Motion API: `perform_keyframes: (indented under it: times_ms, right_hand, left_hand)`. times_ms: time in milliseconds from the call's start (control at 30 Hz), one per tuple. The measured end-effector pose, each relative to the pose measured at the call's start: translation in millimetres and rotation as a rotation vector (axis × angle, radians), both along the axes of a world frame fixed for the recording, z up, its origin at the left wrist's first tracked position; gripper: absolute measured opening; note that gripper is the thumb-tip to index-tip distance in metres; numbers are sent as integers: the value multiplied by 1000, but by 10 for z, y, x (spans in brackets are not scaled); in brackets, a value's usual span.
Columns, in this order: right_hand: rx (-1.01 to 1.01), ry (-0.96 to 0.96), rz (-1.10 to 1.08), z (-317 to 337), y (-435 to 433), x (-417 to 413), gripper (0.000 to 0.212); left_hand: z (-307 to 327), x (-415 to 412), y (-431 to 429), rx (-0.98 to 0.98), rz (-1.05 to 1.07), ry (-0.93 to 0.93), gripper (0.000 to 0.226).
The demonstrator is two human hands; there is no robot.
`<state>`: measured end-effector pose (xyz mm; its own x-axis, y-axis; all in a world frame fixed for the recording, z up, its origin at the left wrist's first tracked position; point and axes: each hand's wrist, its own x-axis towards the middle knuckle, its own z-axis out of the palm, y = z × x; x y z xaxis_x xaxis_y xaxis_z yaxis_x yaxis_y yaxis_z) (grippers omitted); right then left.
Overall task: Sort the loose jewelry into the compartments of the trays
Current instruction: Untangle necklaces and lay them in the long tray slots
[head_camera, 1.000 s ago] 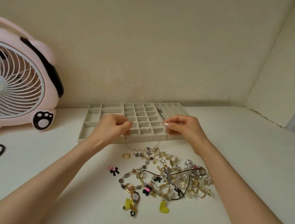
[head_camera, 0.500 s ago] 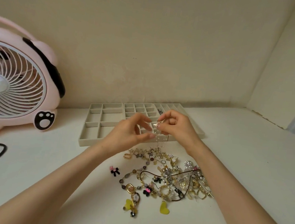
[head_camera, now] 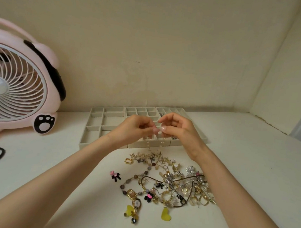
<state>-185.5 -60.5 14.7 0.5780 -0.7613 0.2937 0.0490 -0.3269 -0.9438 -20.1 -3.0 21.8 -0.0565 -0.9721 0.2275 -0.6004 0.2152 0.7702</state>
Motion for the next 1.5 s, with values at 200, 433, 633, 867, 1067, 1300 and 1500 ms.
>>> perform_keyframes:
  times_ms: [200, 433, 633, 867, 1067, 1300, 1500]
  right_hand:
    - [66, 23, 70, -79, -25, 24, 42]
    - [139, 59, 158, -114, 79, 158, 24]
    - [177, 68, 123, -90, 27, 85, 19]
    - [268, 9, -104, -88, -149, -82, 22]
    - [334, -59, -388, -173, -355, -285, 11]
    - [247, 40, -557, -268, -538, -419, 19]
    - [113, 152, -622, -296, -565, -408, 19]
  left_hand:
    - [212, 18, -48, -101, -1, 134, 9]
    - [482, 36, -124, -219, 35, 215, 5]
    - [687, 120, -266, -352, 193, 251, 7]
    - [646, 215, -635, -307, 257, 201, 15]
    - [409, 155, -1087, -215, 294, 174, 16]
    - [121, 33, -1610, -85, 348, 144, 17]
    - [-55, -67, -1999, 22, 337, 148, 22]
